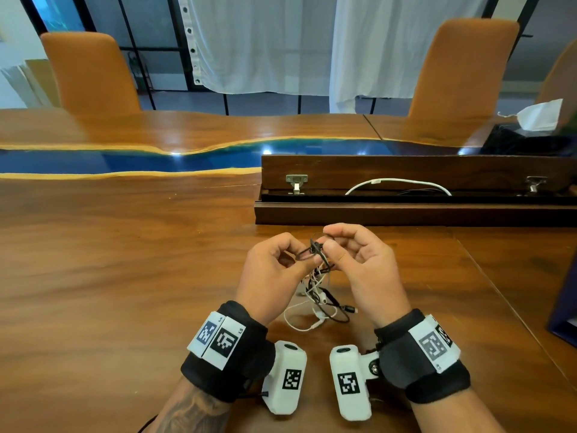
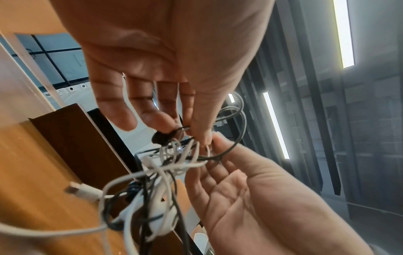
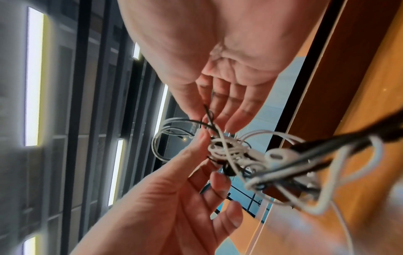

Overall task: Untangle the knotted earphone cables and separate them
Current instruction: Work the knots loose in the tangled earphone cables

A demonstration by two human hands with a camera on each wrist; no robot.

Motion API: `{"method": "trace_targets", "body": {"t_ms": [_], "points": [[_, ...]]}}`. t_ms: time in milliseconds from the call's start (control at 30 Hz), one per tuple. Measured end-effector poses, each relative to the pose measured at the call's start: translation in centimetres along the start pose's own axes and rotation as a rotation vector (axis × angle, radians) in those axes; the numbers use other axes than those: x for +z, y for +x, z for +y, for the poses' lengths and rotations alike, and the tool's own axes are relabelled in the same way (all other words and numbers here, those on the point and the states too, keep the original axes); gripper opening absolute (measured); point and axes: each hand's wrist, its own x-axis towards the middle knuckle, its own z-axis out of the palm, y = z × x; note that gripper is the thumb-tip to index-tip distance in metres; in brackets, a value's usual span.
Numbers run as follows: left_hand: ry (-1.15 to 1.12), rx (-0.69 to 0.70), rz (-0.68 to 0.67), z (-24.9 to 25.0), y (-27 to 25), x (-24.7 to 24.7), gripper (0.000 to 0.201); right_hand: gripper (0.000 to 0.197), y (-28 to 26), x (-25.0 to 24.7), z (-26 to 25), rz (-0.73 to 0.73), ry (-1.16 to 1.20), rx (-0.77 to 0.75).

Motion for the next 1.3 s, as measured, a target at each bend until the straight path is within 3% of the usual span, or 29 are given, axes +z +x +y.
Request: {"method": "trace_targets", "body": {"t_ms": [100,267,467,600,767,900,1100,1200,1300], "points": [[0.001,-0.009,-0.004,-0.1,0.1,-0.2,0.015,0.012,0.3,-0.2,0.4,0.091,0.017,0.009],[-0.042,-0.007,-0.009,-0.4,0.3,-0.5,0.017,0.013,0.3,0.5,0.6,0.146,0.278,0.098],[-0.206,-0.104,0.055,-0.2,0.2,-0.1,0.013,0.011,0.2,0.2,0.7,0.138,0.022,-0.034],[-0.282,-0.118,0.053,0.0,0.3,-0.3,0.012,0.01,0.0,0.0,0.6,0.031,-0.113,-0.122],[-0.319,-0.112,-0.056,0.1,0.2,-0.4,0.018,0.039,-0.1,0.1,1.2,-0.087,-0.082,0.004],[-0.365,-0.136,-0.077,0.0,0.2,-0.4,0.018,0.02,-0.1,0.0,0.8,-0.056,-0.138,-0.046],[-0.537,-0.189,0.029,0.2,0.6,-0.5,0.022,0.017,0.2,-0.2,0.8,0.004,-0.046,0.0],[-0.59,-0.167,0.031,0.2,0.6,-0.7,0.029,0.017,0.1,-0.1,0.8,-0.004,-0.017,-0.004],[-0.517,-0.09,0.008,0.4,0.4,-0.7,0.021,0.017,0.0,0.0,0.7,-0.038,-0.016,-0.036]]}}
